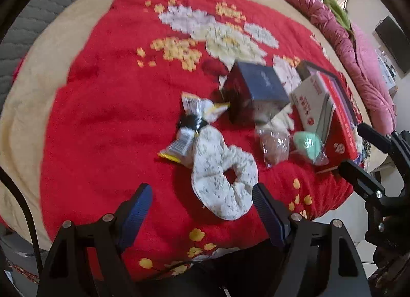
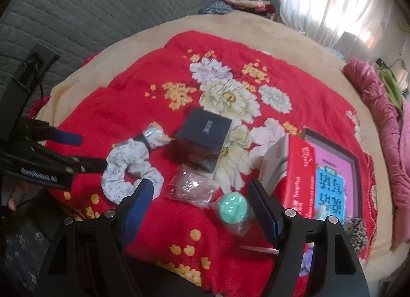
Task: Organize soft objects
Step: 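Grasp the floral white scrunchie with the left tool while the right tool grasps the clear bag, then carry the scrunchie with the left tool while the right tool carries the clear bag to the tray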
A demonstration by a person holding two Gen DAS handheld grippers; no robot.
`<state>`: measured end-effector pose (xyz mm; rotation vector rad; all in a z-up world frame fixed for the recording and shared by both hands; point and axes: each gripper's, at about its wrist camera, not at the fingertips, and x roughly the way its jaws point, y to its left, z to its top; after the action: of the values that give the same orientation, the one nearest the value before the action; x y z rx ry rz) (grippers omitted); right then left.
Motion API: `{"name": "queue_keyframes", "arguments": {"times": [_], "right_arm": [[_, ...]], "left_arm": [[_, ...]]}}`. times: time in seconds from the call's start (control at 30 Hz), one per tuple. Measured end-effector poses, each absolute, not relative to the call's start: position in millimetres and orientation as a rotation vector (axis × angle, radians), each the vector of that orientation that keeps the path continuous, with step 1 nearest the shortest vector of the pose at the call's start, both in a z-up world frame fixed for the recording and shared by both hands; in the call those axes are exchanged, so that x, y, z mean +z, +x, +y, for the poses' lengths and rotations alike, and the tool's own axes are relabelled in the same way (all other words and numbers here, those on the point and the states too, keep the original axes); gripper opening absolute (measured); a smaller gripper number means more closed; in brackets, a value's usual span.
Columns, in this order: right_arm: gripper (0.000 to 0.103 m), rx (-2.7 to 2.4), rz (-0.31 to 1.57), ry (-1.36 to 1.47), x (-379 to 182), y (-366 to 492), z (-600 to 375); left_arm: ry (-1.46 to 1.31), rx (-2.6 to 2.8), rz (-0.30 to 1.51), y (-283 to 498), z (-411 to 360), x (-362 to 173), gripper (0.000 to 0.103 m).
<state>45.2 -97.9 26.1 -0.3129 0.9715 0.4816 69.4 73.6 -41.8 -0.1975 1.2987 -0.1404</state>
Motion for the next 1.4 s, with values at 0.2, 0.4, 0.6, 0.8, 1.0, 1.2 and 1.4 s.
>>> {"name": "queue_keyframes", "arguments": {"times": [0.2,0.4,0.6,0.8,1.0,1.2,1.4], "right_arm": [[0.077,0.509,1.025,-0.377,1.5,49.1,-90.2],[0.077,0.531,1.067,-0.462,-24.1,59.1,-78.4],[0.077,0.553,1.098,-0.597,-52.5,70.0,-60.8],[0.077,0.569,1.127,-0.654,-77.1,81.6,-52.8],[0.077,0.577,1.136,-0.671,-93.6,91.0,-46.9],[0.069,0.576,1.156,-0.592,-94.1,102.3,-52.4],[0.067,0.575,1.122,-0.485,-74.9,99.3,-66.3]], "left_arm": [[-0.245,-0.147,1.38,79.1,69.0,-73.9,0.08],[-0.278,-0.139,1.447,85.7,70.1,-92.6,0.08],[-0.335,-0.149,1.461,90.0,74.1,-99.4,0.057],[-0.405,-0.188,1.484,93.9,74.5,-106.2,0.035],[-0.473,-0.194,1.492,98.3,80.2,-114.6,0.029],[-0.496,-0.203,1.479,101.2,80.3,-117.5,0.025],[-0.516,-0.217,1.456,97.3,82.9,-116.1,0.011]]}}
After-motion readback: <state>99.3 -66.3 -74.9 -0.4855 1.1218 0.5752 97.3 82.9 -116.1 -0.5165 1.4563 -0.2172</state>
